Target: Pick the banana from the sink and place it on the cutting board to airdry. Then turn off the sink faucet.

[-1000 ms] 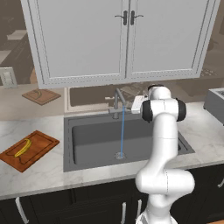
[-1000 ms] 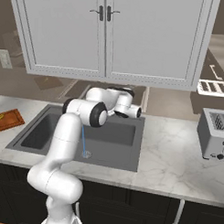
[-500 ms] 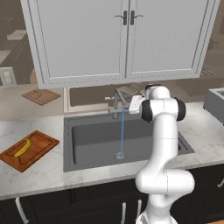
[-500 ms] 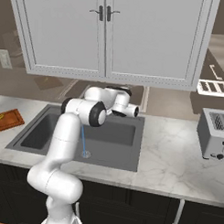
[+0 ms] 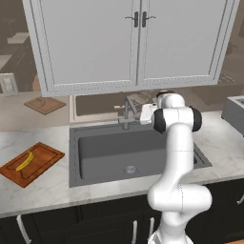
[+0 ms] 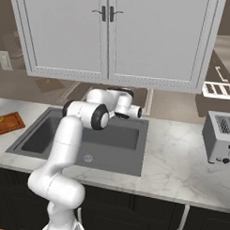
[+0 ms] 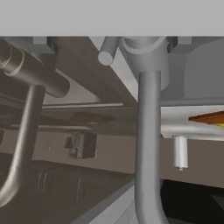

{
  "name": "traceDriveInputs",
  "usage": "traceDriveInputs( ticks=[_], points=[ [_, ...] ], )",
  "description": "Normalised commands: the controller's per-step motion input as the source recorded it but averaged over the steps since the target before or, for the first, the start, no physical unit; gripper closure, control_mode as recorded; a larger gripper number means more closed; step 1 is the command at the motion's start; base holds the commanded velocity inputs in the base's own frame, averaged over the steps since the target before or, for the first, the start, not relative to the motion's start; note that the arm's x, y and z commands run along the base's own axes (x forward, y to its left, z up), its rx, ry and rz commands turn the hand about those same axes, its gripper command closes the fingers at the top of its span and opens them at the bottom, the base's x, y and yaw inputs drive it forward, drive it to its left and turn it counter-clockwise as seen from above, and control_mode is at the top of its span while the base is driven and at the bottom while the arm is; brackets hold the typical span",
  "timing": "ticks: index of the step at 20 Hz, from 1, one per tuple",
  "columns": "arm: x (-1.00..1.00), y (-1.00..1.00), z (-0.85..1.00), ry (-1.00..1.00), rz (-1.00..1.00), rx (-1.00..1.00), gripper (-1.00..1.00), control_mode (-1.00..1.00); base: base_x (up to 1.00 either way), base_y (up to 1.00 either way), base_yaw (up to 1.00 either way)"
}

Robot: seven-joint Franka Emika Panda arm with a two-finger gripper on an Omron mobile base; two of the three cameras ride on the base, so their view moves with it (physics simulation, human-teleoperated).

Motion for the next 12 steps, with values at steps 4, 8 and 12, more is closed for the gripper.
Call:
traceDriveInputs(
  ticks=[4,8,12],
  points=[
    [0.18,1.00,0.45,0.00,0.13,-0.08,-1.00,-1.00,0.00,0.00,0.00],
    [0.15,1.00,0.45,0.00,0.13,-0.09,-1.00,-1.00,0.00,0.00,0.00],
    [0.07,0.95,0.30,-0.02,0.12,-0.12,-1.00,-1.00,0.00,0.00,0.00]
  ],
)
